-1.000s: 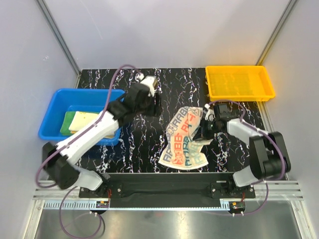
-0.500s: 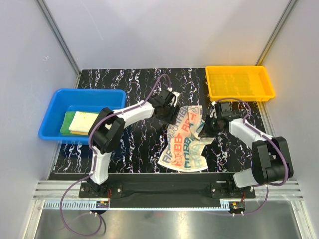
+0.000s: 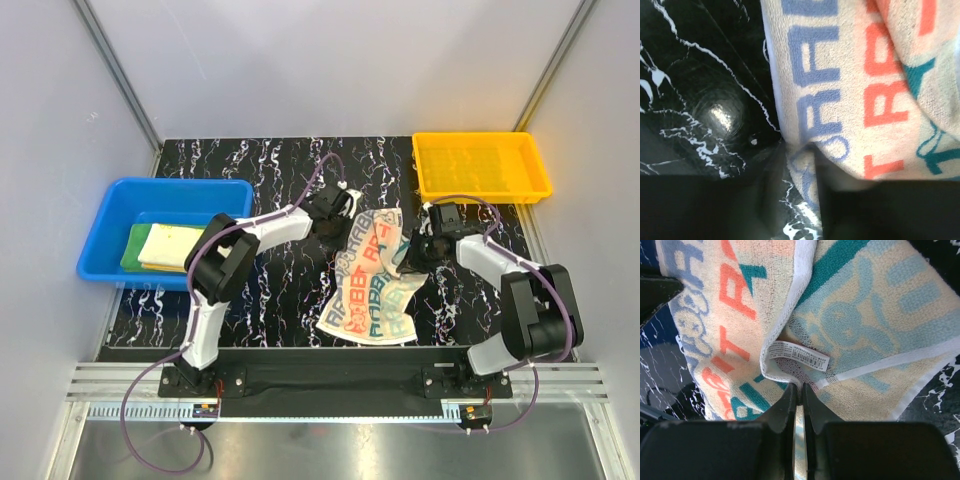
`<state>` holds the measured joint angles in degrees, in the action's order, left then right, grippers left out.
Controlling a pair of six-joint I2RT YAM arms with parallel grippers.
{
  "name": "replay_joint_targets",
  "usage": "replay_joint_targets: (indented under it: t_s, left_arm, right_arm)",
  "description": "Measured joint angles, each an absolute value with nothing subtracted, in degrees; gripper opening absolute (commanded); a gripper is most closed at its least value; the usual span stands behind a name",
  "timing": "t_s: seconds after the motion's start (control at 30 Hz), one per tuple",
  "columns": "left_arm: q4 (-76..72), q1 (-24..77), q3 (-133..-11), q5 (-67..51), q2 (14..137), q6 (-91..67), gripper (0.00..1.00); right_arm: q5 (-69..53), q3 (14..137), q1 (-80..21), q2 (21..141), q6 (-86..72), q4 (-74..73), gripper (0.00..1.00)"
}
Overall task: Fold and stack the towels
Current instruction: Flatten out the crumpled towel
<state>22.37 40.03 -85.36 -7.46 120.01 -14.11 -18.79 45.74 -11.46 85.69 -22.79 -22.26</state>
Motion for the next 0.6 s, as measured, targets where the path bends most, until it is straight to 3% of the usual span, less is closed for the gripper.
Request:
replay_joint_targets:
  t_s: [0.07, 0.37, 0.4, 0.43, 0.47, 0.5, 0.6]
  left_arm:
    - [21.6, 40.0, -84.5, -8.4, 119.9, -14.5, 0.00]
    - [20.4, 43.9, -60.6, -9.2, 101.3, -22.8, 0.00]
    - [20.6, 45.0, -58.6, -9.3, 99.2, -24.2, 0.07]
    - [21.0, 46.0, -57.3, -9.3, 97.6, -25.5, 0.37]
    - [21.3, 46.7, -56.7, -9.3, 96.6, -26.2, 0.52]
    - [21.8, 47.5, -56.4, -9.2, 95.7, -27.4, 0.59]
    - [24.1, 47.0, -57.6, -7.4, 94.0, -28.7, 0.61]
  right_arm:
    - [-17.9, 46.9, -11.5, 86.7, -22.8, -22.5, 0.00]
    - [-17.4, 59.6, -11.5, 97.3, -20.4, -22.2, 0.00]
    - [-17.7, 60.6, -11.5, 98.3, -19.7, -22.2, 0.00]
    - [-18.3, 61.5, -11.5, 99.2, -18.9, -22.3, 0.00]
    - [-18.8, 62.2, -11.5, 100.0, -18.4, -22.2, 0.00]
    - [-19.4, 62.9, -11.5, 101.0, -17.6, -22.2, 0.00]
    - [-20.9, 64.3, -11.5, 103.5, -15.7, -22.4, 0.00]
